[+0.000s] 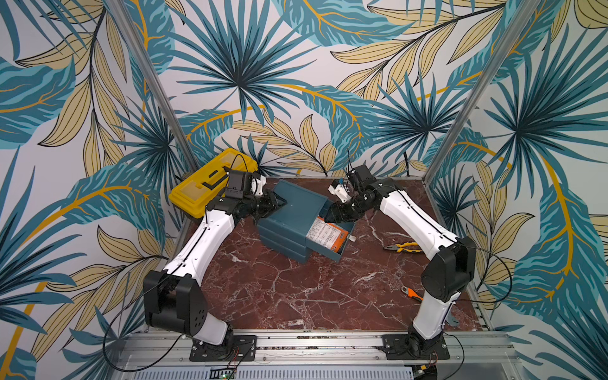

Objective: Take the seed bags out of the drawer
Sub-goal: Open the drawer in the storage box.

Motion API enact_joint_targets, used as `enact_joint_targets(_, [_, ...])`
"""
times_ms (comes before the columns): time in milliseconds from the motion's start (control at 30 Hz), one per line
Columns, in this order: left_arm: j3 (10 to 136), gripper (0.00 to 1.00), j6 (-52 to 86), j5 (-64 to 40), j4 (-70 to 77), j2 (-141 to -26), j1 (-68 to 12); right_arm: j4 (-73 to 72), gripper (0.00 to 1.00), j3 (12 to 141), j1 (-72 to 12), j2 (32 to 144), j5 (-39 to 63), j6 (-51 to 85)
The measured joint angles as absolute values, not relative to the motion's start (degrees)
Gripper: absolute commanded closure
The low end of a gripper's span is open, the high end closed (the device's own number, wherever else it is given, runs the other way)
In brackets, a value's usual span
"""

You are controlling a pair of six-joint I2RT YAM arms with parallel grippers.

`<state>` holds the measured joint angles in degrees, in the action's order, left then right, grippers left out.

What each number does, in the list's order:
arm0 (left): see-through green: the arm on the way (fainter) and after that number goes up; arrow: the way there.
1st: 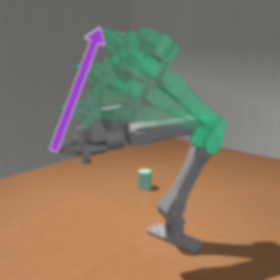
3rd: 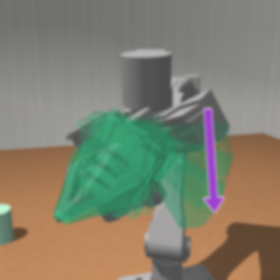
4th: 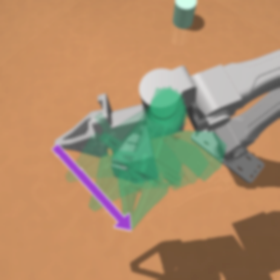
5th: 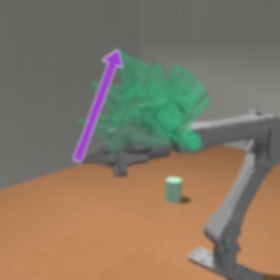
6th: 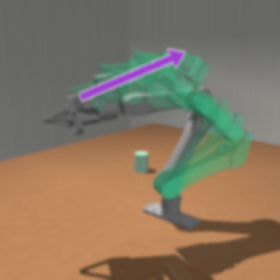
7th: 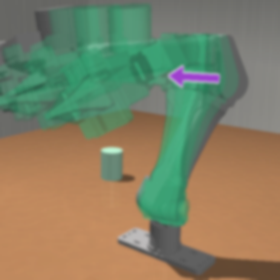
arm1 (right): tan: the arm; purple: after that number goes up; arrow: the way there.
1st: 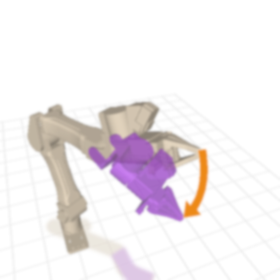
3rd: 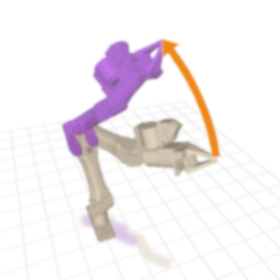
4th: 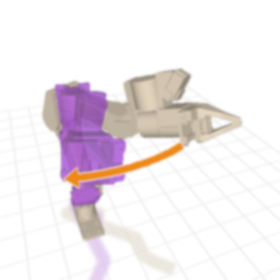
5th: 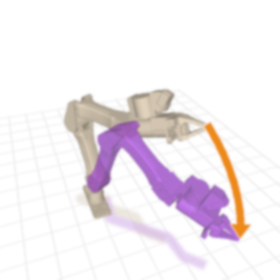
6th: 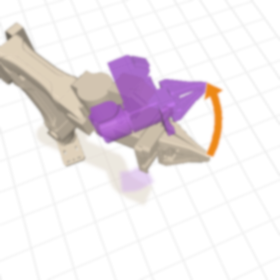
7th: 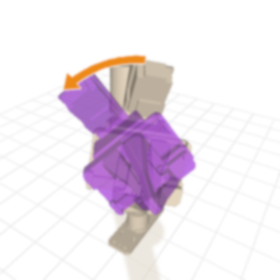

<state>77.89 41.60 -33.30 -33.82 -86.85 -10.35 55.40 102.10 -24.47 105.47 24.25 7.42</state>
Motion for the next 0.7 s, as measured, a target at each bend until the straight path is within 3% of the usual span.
enact_joint_targets(433, [77.89, 0.67, 41.63, -33.5, -33.69, -87.0, -10.26, 60.42, 0.49, 109.58, -23.88, 104.6, 22.44, 6.07])
enact_joint_targets(700, [77.93, 0.67, 41.85, -33.52, -33.61, -87.02, -10.26, 64.73, 0.51, 105.73, -23.46, 98.26, 18.06, 7.2])
